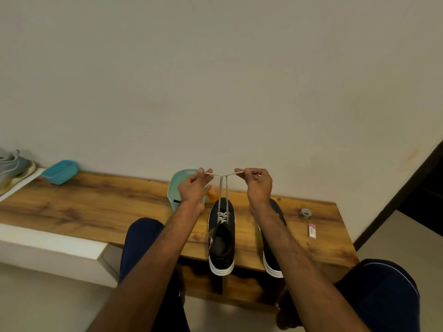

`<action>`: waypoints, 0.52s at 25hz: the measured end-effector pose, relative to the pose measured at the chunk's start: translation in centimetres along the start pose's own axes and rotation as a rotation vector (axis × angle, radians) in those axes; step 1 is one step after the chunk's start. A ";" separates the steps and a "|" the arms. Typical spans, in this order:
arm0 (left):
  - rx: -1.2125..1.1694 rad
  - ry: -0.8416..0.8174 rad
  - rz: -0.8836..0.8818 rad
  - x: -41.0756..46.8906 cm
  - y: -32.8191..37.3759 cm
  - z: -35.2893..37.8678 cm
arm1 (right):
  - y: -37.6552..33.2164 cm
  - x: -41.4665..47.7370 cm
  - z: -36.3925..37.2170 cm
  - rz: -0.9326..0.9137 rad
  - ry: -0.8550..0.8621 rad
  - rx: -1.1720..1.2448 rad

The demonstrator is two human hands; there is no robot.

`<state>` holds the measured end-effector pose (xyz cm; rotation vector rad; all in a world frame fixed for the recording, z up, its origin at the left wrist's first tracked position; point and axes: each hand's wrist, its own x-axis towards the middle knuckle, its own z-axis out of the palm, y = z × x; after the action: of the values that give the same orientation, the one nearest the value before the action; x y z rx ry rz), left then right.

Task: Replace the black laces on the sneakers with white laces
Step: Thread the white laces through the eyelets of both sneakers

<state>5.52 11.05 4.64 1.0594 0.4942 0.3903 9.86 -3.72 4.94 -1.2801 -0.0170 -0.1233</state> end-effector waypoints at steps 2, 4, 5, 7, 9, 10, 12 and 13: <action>-0.223 0.118 -0.066 0.6 -0.5 -1.4 | 0.7 0.7 -1.2 0.136 0.124 0.246; -0.425 0.260 -0.126 1.7 -0.9 -3.8 | 1.7 1.7 -3.9 0.300 0.301 0.440; -0.415 0.320 -0.130 2.1 -1.4 -5.1 | 2.2 2.0 -5.3 0.346 0.370 0.490; 0.030 0.325 -0.028 2.7 -3.1 -7.4 | 4.2 2.2 -7.4 0.333 0.389 0.313; 0.799 0.094 0.214 2.7 -5.8 -9.3 | 6.8 1.5 -7.8 0.248 0.219 -0.151; 1.145 -0.103 0.280 2.5 -7.0 -9.6 | 7.9 1.0 -7.6 0.195 0.085 -0.366; 1.602 -0.401 0.305 2.0 -8.5 -9.7 | 10.0 0.0 -7.3 0.098 -0.245 -0.717; 1.721 -0.481 0.317 1.8 -8.9 -9.5 | 10.7 -0.5 -7.1 0.076 -0.398 -0.851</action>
<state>2.28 14.95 -7.42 2.8252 0.1170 -0.1484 10.07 -7.51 -7.34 -2.1359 -0.2820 0.2185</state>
